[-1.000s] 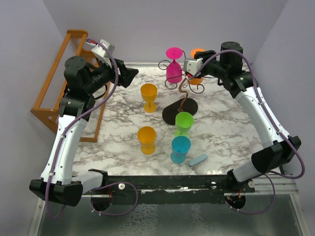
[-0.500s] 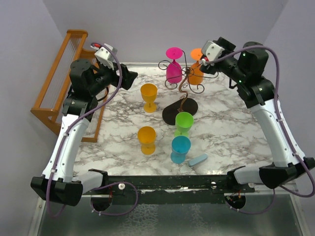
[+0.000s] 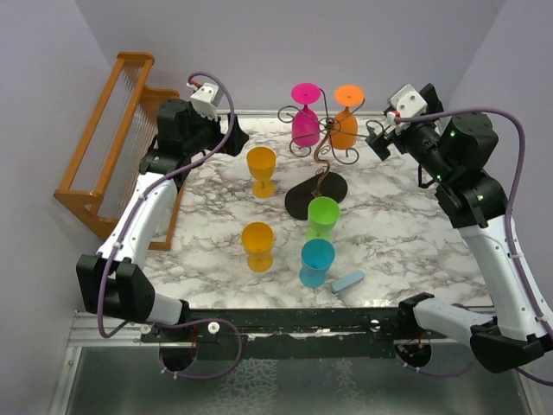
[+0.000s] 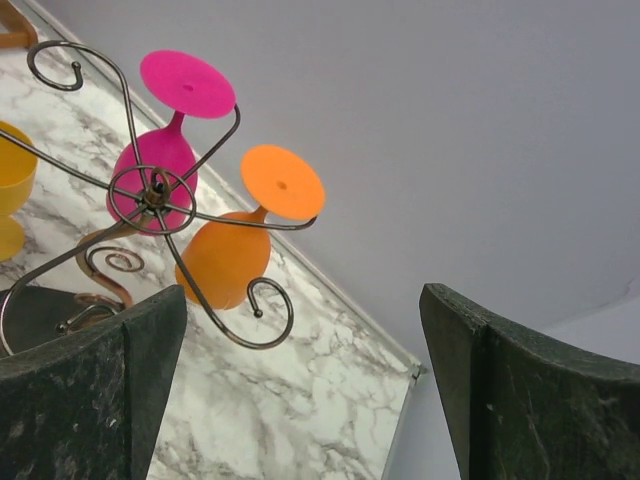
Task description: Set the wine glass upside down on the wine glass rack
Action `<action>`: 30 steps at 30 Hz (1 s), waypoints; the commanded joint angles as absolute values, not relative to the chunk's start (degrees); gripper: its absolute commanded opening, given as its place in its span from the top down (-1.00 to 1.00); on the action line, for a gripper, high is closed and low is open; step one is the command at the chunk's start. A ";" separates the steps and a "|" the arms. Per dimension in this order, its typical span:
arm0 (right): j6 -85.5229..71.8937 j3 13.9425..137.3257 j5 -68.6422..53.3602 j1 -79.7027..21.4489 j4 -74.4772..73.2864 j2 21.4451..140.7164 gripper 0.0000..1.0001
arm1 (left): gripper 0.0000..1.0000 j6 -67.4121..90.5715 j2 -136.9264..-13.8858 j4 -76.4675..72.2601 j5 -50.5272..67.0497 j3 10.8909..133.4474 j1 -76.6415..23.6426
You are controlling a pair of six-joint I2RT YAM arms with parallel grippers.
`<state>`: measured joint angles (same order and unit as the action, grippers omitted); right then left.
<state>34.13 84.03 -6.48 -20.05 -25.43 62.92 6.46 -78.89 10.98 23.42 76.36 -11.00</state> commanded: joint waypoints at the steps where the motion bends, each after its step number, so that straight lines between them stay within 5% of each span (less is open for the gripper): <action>1: 30.26 84.64 -6.53 -19.35 -29.12 60.15 -0.99 | -0.81 4.27 -83.09 9.64 19.94 78.08 -12.01; 7: 30.55 84.11 -4.53 -19.23 -29.96 57.98 -0.99 | -0.68 2.44 -89.65 11.59 18.41 80.77 -14.13; 30: 29.36 85.44 -4.94 -19.22 -31.03 57.21 -0.98 | 0.39 2.35 -104.91 23.31 17.53 90.06 -16.15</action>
